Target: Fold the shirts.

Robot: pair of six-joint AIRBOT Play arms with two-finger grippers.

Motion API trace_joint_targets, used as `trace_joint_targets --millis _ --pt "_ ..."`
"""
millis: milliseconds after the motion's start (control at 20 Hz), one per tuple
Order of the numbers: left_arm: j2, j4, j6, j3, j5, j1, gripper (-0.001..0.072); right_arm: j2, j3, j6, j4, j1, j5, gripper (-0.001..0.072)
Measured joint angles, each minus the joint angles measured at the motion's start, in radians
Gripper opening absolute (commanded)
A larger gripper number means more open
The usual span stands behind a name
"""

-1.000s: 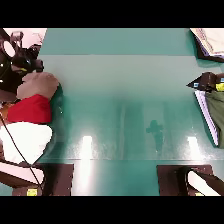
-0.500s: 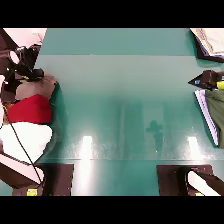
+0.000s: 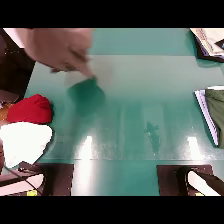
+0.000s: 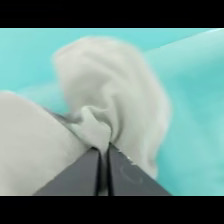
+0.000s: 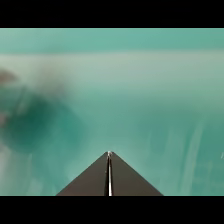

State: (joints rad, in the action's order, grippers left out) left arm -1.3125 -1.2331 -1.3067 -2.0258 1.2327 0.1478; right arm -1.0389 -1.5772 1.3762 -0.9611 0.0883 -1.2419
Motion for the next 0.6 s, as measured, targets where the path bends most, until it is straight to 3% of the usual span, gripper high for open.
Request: trace_joint_targets --millis 350,400,450,500,600 --pt "0.021 0.097 0.072 0.069 0.014 0.300 0.0031 0.000 -0.082 -0.001 -0.002 0.000 -0.024 0.0018" --pt "-0.007 0.101 0.075 0.096 0.005 0.325 0.0181 0.000 -0.085 -0.001 -0.002 0.000 -0.033 0.0018" --pt "-0.041 0.106 0.075 0.119 -0.013 0.346 0.0564 0.000 -0.088 -0.001 -0.002 0.000 -0.045 0.0018" --pt "-0.076 0.110 0.074 0.135 -0.031 0.358 0.0720 0.000 -0.090 -0.001 -0.002 0.000 -0.054 0.0017" --pt "-0.151 0.106 0.049 0.157 -0.047 0.364 0.0650 0.000 -0.092 -0.001 -0.002 0.000 -0.072 0.0018"
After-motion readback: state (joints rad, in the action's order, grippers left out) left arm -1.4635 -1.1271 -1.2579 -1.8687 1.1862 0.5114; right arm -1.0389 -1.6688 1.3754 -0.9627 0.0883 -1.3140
